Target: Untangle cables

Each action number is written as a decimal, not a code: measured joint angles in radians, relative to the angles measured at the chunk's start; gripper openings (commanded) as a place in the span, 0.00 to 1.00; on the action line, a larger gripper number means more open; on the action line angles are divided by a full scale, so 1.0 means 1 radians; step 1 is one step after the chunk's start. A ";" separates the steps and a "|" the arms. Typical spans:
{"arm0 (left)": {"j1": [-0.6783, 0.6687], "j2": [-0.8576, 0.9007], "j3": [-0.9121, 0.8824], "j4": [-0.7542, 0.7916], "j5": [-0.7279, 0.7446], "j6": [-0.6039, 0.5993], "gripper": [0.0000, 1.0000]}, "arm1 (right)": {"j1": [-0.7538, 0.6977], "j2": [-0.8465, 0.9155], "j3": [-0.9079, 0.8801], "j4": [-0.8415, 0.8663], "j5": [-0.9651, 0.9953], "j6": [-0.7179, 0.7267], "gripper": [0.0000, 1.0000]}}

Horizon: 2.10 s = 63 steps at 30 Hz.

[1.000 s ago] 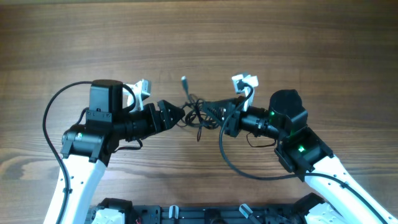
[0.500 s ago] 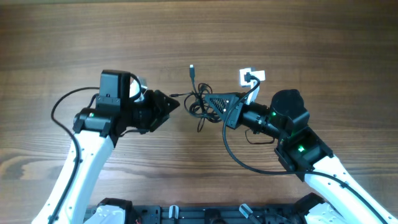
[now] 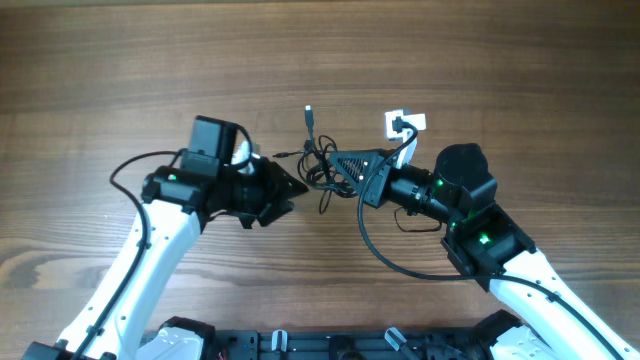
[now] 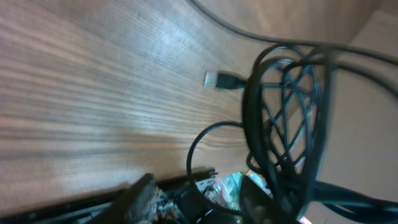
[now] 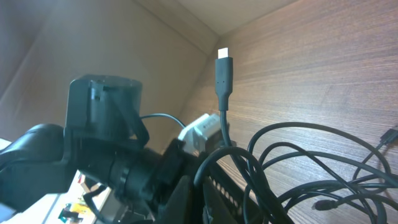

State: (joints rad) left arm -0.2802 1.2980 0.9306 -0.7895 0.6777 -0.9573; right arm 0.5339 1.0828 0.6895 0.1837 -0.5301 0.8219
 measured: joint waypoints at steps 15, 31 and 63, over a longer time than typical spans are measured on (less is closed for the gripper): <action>-0.184 0.002 -0.008 0.016 -0.307 -0.100 0.75 | 0.000 0.000 0.000 -0.006 0.000 0.000 0.05; -0.626 -0.278 -0.016 -0.033 -0.885 0.138 0.64 | 0.000 0.007 0.000 -0.026 0.017 0.008 0.05; -0.372 -0.306 -0.036 0.038 -1.043 0.026 0.36 | -0.114 0.010 0.001 -0.320 0.045 0.082 0.05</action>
State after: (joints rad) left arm -0.6521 0.9916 0.8948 -0.7517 -0.3649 -0.9314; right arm 0.4202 1.0924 0.6903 -0.1368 -0.4847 0.9035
